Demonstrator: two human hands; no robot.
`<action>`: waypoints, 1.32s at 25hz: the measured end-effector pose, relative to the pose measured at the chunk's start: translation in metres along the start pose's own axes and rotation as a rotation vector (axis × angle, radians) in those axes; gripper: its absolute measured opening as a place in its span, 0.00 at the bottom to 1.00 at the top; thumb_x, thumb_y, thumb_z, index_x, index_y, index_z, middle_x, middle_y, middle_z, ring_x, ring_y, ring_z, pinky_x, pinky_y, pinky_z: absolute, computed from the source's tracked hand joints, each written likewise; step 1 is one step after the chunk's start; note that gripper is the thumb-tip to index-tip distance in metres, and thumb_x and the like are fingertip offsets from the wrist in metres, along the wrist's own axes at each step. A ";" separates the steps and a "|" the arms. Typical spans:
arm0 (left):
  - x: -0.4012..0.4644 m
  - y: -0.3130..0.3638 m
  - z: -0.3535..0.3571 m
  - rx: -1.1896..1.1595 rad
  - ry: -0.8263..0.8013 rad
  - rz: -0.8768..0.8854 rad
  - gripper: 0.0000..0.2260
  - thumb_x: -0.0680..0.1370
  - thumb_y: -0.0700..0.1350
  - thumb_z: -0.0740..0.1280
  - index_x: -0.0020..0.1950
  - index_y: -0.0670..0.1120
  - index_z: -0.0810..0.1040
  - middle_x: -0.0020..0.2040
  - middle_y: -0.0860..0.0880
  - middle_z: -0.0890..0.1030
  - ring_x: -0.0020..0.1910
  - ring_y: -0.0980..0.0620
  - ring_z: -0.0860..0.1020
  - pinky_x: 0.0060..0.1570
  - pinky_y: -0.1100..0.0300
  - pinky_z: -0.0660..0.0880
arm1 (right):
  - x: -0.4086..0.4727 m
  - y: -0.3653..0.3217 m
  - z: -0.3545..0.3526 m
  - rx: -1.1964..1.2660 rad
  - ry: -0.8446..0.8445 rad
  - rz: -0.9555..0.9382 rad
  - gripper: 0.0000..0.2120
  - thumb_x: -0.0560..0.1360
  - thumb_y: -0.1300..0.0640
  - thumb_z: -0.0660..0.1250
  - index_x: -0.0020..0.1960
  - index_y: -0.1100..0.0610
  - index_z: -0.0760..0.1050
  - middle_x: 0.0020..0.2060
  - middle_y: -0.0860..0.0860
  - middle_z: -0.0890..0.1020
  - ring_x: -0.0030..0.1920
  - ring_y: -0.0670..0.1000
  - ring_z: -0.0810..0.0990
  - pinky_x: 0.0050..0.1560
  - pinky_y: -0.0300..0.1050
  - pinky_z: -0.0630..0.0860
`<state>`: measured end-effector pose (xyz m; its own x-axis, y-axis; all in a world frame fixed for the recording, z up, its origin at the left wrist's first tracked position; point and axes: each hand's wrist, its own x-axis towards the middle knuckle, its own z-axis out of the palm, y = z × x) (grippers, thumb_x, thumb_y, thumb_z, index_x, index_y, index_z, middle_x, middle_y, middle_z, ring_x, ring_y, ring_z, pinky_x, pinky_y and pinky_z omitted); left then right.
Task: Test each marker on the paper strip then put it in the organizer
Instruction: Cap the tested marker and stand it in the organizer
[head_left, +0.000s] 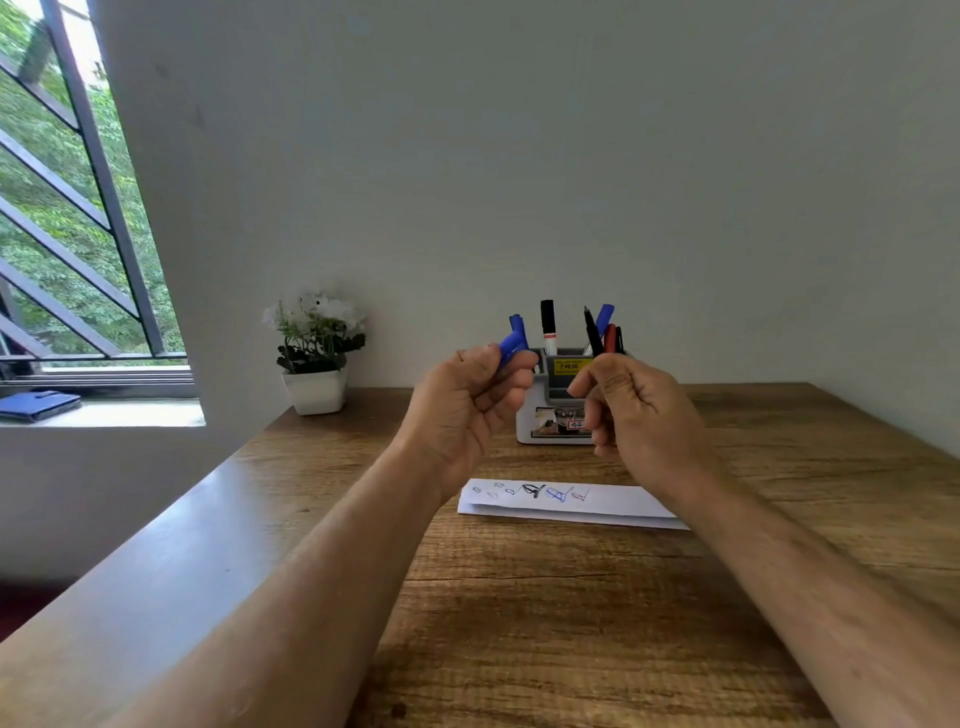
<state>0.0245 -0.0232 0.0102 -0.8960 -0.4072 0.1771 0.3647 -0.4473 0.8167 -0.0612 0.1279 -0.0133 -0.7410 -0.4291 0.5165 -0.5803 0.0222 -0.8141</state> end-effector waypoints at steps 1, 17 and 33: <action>0.000 -0.002 0.001 0.038 0.001 0.000 0.09 0.83 0.40 0.59 0.58 0.38 0.76 0.43 0.42 0.85 0.35 0.52 0.82 0.34 0.63 0.80 | 0.000 -0.001 -0.001 -0.005 0.005 0.004 0.15 0.82 0.47 0.56 0.49 0.52 0.79 0.34 0.55 0.80 0.30 0.48 0.77 0.29 0.40 0.76; 0.003 -0.028 0.001 0.723 0.144 -0.072 0.10 0.79 0.50 0.64 0.53 0.45 0.78 0.36 0.49 0.74 0.32 0.53 0.70 0.36 0.57 0.70 | -0.001 0.003 -0.027 -0.001 -0.278 0.322 0.18 0.81 0.48 0.62 0.39 0.58 0.77 0.26 0.57 0.79 0.21 0.52 0.73 0.21 0.39 0.68; 0.008 -0.042 0.003 1.237 -0.119 -0.239 0.19 0.67 0.44 0.79 0.54 0.52 0.76 0.53 0.50 0.77 0.50 0.51 0.75 0.53 0.53 0.70 | -0.001 0.012 -0.026 -0.174 -0.432 0.376 0.11 0.71 0.67 0.69 0.33 0.57 0.72 0.26 0.54 0.78 0.23 0.47 0.73 0.26 0.41 0.68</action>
<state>0.0015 -0.0051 -0.0214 -0.9473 -0.3166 -0.0495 -0.2312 0.5681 0.7898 -0.0762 0.1517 -0.0166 -0.7227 -0.6909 0.0167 -0.3789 0.3759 -0.8456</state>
